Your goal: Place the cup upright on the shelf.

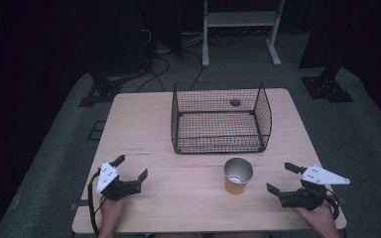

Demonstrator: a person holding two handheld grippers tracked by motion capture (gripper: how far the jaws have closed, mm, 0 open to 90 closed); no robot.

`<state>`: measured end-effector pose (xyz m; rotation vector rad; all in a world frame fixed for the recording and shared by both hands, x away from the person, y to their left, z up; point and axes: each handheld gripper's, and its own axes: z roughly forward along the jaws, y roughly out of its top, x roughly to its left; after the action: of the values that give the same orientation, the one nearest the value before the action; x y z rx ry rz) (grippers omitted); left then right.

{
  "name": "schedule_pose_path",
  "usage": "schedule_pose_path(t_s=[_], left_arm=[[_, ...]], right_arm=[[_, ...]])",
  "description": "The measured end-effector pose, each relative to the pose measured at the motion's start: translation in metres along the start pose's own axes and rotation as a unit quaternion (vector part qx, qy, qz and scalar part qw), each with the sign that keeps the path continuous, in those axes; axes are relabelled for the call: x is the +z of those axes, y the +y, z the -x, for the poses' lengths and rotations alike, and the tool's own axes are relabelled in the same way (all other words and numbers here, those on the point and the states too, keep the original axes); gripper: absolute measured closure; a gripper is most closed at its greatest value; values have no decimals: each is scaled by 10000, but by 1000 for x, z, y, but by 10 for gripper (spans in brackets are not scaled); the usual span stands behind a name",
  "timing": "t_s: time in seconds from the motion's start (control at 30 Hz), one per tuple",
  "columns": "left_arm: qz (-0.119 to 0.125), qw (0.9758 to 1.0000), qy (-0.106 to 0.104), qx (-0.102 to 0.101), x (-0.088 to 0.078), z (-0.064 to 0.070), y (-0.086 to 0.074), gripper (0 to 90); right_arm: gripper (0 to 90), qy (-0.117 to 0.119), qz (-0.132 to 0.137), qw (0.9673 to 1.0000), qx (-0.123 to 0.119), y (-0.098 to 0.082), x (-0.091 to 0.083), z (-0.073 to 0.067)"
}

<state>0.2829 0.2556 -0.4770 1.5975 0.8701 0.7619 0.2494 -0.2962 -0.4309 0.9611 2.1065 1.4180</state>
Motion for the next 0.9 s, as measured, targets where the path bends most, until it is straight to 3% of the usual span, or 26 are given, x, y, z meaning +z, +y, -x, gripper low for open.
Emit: schedule_pose_path(t_s=[0.9], left_arm=[[6,10000,-11,-5,0,0,0,8]], right_arm=[[6,523,-225,9981,-250,8,48,-36]])
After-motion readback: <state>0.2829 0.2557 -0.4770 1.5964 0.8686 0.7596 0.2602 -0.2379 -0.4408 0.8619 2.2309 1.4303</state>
